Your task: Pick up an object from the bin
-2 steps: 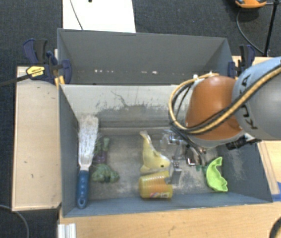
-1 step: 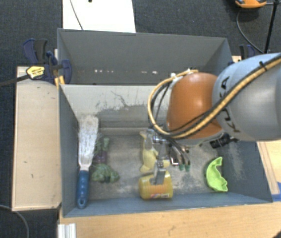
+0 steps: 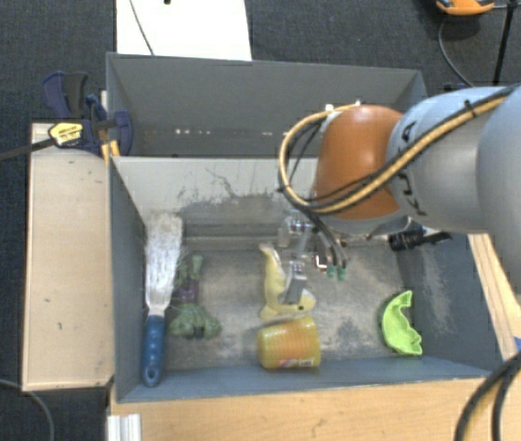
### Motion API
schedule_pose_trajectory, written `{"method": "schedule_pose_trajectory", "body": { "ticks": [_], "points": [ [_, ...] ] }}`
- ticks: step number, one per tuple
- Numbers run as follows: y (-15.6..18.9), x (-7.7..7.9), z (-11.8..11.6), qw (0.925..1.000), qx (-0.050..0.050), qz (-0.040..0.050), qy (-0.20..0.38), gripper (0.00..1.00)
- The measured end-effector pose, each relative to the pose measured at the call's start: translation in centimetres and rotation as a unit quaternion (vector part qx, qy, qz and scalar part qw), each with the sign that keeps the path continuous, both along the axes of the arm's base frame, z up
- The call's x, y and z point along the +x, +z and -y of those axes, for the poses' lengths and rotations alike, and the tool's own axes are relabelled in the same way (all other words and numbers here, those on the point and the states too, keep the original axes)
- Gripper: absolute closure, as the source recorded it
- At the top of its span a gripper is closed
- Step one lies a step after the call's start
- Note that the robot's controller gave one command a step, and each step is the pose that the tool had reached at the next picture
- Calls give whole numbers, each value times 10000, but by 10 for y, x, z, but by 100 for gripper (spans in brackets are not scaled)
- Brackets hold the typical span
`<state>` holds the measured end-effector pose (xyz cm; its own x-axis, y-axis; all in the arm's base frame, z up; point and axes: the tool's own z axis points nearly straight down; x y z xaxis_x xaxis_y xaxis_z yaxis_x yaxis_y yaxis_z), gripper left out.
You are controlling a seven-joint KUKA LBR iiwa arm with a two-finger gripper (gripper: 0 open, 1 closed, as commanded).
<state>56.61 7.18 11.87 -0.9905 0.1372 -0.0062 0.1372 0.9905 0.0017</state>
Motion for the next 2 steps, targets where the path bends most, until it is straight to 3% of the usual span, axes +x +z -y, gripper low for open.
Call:
{"method": "schedule_pose_trajectory", "body": {
  "ticks": [1,2],
  "points": [
    [-23,-5,9,9856,-8,-18,1694,0],
    [-38,-17,-2,9999,-2,-11,-163,100]
  ]
}}
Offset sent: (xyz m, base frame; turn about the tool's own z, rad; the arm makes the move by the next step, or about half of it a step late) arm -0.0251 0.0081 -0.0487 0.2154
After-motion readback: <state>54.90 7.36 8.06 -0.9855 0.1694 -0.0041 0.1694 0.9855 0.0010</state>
